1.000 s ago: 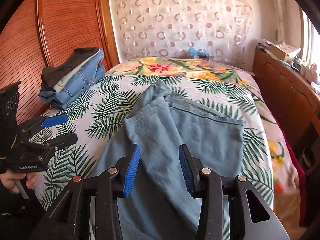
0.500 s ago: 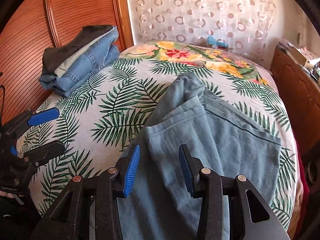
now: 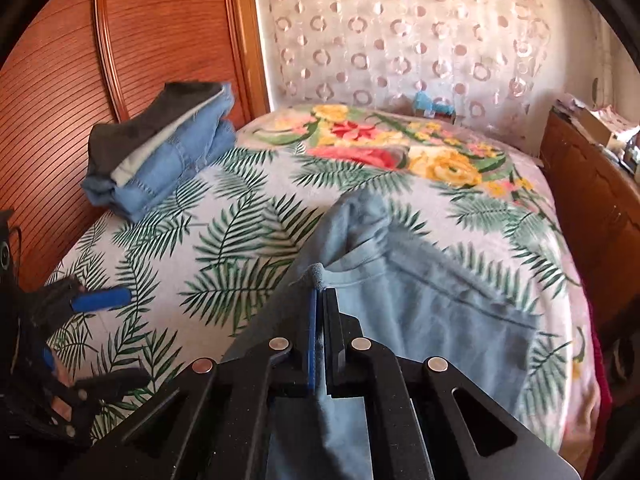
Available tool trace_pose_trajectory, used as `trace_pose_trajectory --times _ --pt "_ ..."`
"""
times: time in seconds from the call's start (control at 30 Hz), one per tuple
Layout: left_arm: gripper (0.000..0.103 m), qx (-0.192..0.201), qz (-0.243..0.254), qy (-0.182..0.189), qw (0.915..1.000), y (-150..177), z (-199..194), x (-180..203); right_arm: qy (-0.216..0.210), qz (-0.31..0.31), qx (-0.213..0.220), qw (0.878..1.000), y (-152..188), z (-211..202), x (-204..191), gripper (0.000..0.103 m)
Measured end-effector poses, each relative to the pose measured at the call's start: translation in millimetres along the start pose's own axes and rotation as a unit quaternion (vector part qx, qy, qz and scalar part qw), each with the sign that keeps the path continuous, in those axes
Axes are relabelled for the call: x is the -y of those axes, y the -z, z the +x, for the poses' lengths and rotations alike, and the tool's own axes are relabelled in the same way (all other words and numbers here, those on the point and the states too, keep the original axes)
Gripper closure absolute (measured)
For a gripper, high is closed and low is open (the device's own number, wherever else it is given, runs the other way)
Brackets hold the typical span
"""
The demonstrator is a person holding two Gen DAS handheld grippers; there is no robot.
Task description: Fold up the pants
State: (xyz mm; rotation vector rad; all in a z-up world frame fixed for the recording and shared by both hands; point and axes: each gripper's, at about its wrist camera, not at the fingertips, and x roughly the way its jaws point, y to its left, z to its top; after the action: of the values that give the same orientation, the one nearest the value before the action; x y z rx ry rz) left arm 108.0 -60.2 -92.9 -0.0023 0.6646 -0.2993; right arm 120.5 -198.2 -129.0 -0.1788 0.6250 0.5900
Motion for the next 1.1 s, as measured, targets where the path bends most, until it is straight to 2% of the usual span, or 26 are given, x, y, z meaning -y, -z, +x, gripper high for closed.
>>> trace_pose_trajectory --times 0.17,0.43,0.63,0.83,1.1 --pt "0.024 -0.005 0.009 -0.001 0.9999 2.2 2.3 7.3 0.033 0.008 0.007 0.999 -0.1 -13.3 27.1 0.100" --pt "0.024 -0.013 0.016 -0.003 0.9998 4.2 7.1 10.8 0.084 0.017 -0.011 0.996 1.5 -11.7 59.8 0.100" --pt "0.024 -0.016 0.020 -0.004 0.9997 4.0 8.5 11.6 0.105 0.020 -0.016 0.994 -0.5 -2.6 64.8 0.100" --pt "0.024 -0.018 0.017 -0.003 0.9997 4.4 9.5 10.7 0.128 0.031 0.016 0.991 -1.6 -9.2 71.8 0.101" --pt "0.024 -0.019 0.016 -0.003 0.9997 4.5 9.8 10.3 0.159 0.066 -0.007 0.985 11.0 11.5 88.1 0.101"
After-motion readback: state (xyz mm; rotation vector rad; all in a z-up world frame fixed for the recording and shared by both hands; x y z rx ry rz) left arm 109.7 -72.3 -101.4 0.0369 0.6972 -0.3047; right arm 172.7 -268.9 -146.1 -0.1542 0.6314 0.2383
